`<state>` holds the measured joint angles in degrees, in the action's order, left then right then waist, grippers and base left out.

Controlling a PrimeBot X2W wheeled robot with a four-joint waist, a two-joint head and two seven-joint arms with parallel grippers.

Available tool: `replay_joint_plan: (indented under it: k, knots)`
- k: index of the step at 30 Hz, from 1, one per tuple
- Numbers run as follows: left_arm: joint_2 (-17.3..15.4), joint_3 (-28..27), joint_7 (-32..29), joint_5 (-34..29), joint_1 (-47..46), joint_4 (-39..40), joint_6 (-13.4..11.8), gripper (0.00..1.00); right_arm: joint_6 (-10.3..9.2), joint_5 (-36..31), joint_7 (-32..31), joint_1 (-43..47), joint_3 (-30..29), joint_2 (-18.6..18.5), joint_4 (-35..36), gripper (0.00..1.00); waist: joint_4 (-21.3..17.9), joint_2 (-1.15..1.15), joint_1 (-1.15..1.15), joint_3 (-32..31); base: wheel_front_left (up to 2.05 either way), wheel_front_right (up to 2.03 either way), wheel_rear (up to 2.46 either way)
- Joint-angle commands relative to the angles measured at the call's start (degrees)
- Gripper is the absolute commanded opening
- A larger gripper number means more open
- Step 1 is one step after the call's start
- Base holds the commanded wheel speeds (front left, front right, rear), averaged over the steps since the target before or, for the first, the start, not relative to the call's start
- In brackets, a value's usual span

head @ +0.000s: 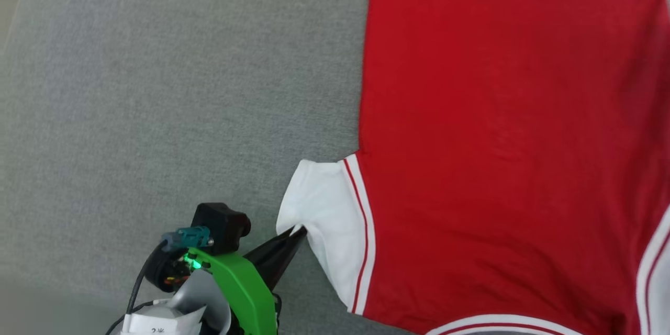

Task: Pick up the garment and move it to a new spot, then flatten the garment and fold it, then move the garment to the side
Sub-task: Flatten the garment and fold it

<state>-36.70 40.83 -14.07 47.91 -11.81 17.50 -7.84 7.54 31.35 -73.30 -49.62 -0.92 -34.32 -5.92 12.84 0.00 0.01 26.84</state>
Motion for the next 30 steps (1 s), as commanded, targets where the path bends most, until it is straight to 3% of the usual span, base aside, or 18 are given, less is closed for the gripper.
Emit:
replay_joint_plan:
  k: [1,11,24,25,26,30]
  knots:
    - [0.64,0.17,0.5,-0.22,-1.04,0.18,0.48,0.0,-0.05,-1.23,-0.58,-2.48,0.3,0.27,-1.31,1.0,5.06,0.0,-0.01,5.24,0.0,0.0,0.0]
    - [3.26,0.93,2.41,-0.91,-3.54,-0.55,2.35,0.0,-0.05,-9.81,-1.0,-16.84,0.96,-0.43,-13.11,1.0,9.28,0.0,-0.01,10.78,0.0,0.0,0.0]
    - [5.15,1.28,3.83,-1.06,-5.04,-2.33,3.17,0.0,-0.05,-10.84,0.35,-18.17,4.04,-0.28,-19.76,1.0,10.95,0.0,-0.01,13.7,0.0,0.0,0.0]
    - [5.16,1.29,3.86,-1.09,-5.11,-2.47,3.18,0.0,-0.05,-10.6,-0.02,-17.87,4.4,-0.34,-19.88,0.46,10.93,0.0,-0.01,13.72,0.0,0.0,0.0]
    - [5.21,1.31,3.89,-1.11,-5.22,-2.6,3.22,0.0,-0.05,-10.31,-0.19,-17.57,4.88,-0.48,-19.83,0.0,10.94,0.0,-0.01,13.76,0.0,0.0,0.0]
    - [5.47,1.29,4.12,-1.02,-5.54,-3.02,3.37,0.0,-0.05,-9.7,-0.18,-16.47,5.87,-1.43,-19.6,0.0,10.87,0.0,-0.01,13.41,0.0,0.0,0.0]
